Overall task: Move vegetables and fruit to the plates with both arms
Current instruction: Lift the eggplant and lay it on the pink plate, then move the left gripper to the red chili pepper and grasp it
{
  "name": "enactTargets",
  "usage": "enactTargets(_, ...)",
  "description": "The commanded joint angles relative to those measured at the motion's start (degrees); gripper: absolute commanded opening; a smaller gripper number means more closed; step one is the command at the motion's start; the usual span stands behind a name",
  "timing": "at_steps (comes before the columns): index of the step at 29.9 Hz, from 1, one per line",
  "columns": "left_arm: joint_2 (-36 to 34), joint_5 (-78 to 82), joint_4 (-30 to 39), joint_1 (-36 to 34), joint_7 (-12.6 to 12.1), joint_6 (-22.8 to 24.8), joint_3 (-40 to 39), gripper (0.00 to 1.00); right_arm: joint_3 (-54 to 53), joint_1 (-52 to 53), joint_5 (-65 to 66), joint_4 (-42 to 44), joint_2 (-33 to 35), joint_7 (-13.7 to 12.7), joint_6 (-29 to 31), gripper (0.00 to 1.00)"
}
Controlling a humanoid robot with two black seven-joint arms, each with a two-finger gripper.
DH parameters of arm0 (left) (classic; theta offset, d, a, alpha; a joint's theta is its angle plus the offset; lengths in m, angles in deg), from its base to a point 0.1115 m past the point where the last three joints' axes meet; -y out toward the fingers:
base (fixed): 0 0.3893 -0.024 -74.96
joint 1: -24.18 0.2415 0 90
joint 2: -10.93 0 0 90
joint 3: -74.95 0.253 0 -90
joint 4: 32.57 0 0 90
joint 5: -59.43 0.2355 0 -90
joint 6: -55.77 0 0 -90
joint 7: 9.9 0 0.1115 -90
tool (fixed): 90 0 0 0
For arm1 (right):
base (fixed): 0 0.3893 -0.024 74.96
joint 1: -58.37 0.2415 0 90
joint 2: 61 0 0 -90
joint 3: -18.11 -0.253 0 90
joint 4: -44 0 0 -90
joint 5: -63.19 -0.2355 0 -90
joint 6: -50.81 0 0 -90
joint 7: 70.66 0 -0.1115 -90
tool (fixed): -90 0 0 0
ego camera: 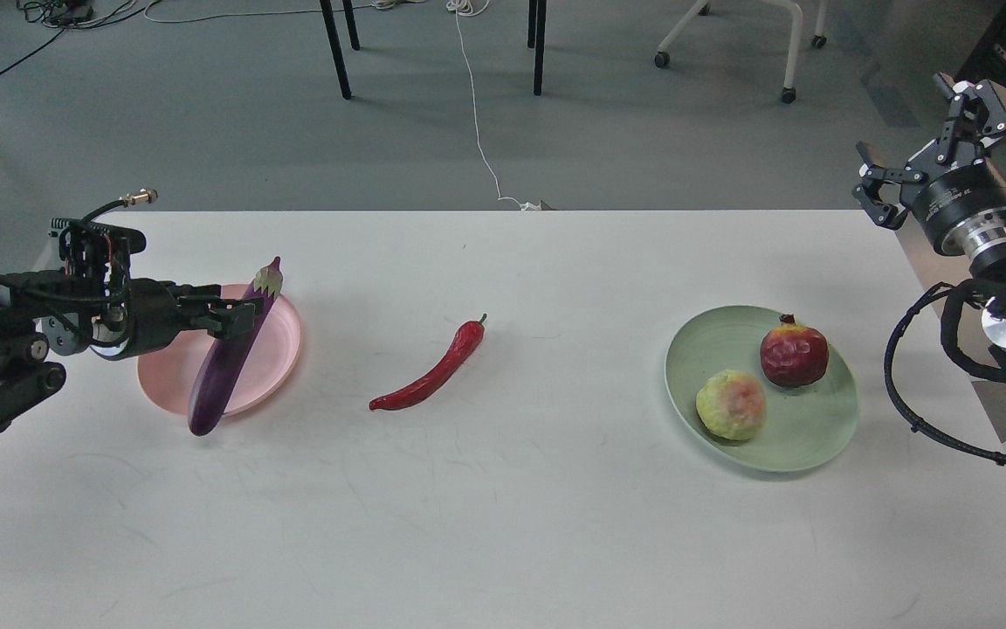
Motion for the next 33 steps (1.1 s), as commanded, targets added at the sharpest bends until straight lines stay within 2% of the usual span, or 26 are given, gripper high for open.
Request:
enactTargets(1, -0.07, 0.05, 0.01, -0.86, -0.05, -0.01, -0.58, 0.71, 0.00, -0.02, 0.00, -0.04, -0.02, -0.01, 0.00, 0.99)
enactTargets(6, 0.89, 0.14, 0.45, -4.80, -0.05, 0.07, -0.58, 0.72, 0.00, -0.11, 0.00, -0.04, -0.02, -0.01, 0.08, 0.99)
enactTargets(10, 5.71, 0.66, 0.80, -7.27, -0.22, 0.08, 0.03, 0.72, 0.00, -0.29, 0.00, -0.04, 0.16, -0.01, 0.08, 0.99)
enactTargets(17, 10.56, 4.97, 1.06, -7.54, -0.31, 0.16, -0.05, 0.72, 0.00, -0.55, 0.00, -0.04, 0.77, 0.08, 0.17, 0.99)
enactTargets(26, 11.35, 5.15, 3.17, -7.45, -0.58, 0.16, 0.04, 0.72, 0.00, -0.99, 0.00, 0.05, 0.95, 0.08, 0.17, 0.99)
enactTargets(27, 14.14, 10.89, 11.44, -6.84, -2.66, 0.34, 0.12, 0.72, 0.00, -0.99, 0.00, -0.12, 0.60, 0.08, 0.17, 0.99)
enactTargets(30, 17.58, 15.59, 12.31, -6.40, -5.49, 0.51, 0.39, 0.72, 0.00, -0.99, 0.00, -0.13, 0.51, 0.08, 0.17, 0.99)
enactTargets(33, 20.48, 16.48, 11.96, -6.31, -5.76, 0.51, 2.49, 0.72, 0.00, -0.99, 0.00, -0.13, 0.51, 0.08, 0.17, 0.99)
